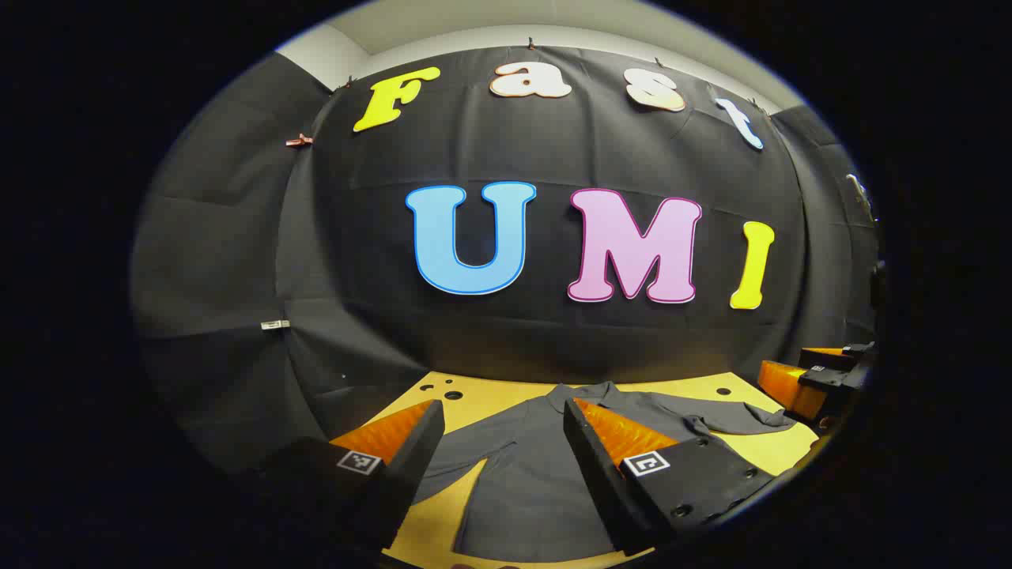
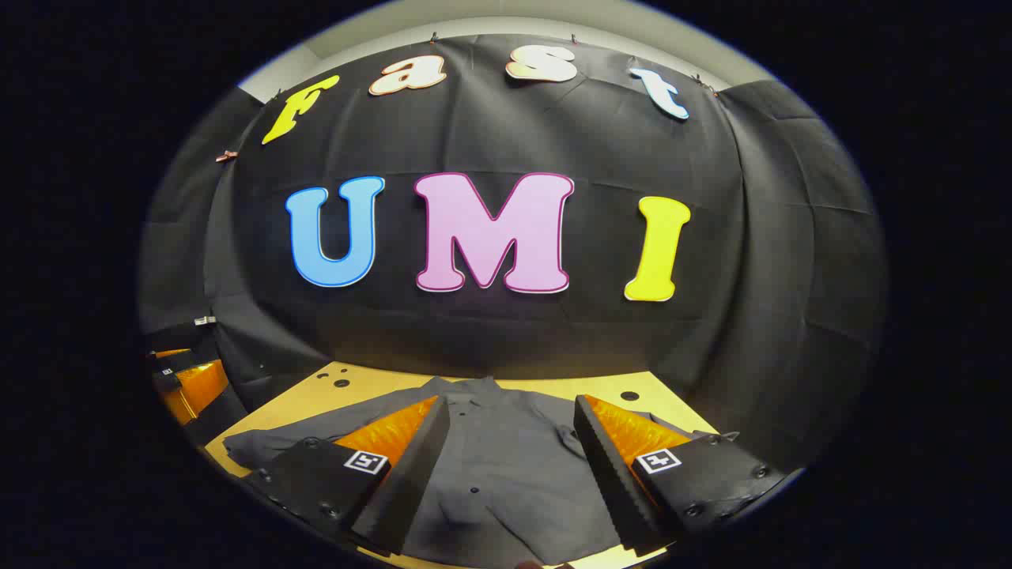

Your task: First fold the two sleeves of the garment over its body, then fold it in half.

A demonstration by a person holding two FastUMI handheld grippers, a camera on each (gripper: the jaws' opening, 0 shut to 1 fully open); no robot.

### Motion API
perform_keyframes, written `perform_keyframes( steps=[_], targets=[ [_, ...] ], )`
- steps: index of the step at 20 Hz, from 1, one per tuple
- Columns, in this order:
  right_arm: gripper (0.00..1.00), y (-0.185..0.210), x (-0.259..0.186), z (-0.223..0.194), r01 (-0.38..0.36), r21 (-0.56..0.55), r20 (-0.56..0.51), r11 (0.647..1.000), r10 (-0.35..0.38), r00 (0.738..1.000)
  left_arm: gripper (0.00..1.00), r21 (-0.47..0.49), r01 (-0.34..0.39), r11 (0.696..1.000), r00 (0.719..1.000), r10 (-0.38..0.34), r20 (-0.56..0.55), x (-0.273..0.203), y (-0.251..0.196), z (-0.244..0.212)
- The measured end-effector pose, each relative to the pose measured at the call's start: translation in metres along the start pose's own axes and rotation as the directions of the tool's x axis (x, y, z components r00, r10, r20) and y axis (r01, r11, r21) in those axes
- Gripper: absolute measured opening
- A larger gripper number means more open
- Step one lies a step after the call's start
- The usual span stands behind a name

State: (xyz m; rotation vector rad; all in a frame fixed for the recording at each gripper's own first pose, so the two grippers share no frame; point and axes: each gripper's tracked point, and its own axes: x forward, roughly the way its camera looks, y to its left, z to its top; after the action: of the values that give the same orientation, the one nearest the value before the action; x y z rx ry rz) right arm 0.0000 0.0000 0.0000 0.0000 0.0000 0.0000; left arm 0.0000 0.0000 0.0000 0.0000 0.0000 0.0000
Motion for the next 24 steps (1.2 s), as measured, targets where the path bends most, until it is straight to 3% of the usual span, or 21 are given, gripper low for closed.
perform_keyframes(
  steps=[10, 18, 24],
  targets=[
    [0.98, -0.055, 0.015, -0.007, 0.105, 0.019, -0.001, 0.994, -0.105, 0.994, 0.96, 0.023, 0.051, 0.998, 0.998, -0.051, -0.029, 0.025, -0.017, -0.013],
    [0.98, -0.065, 0.037, -0.018, 0.114, 0.005, -0.035, 0.994, -0.113, 0.993, 0.95, 0.029, 0.047, 0.998, 0.998, -0.046, -0.046, 0.039, -0.022, -0.017],
    [0.98, -0.104, 0.060, -0.039, 0.167, -0.029, -0.100, 0.985, -0.169, 0.980, 0.96, 0.031, 0.014, 0.999, 0.997, -0.011, -0.076, 0.049, -0.018, -0.025]
  ],
)
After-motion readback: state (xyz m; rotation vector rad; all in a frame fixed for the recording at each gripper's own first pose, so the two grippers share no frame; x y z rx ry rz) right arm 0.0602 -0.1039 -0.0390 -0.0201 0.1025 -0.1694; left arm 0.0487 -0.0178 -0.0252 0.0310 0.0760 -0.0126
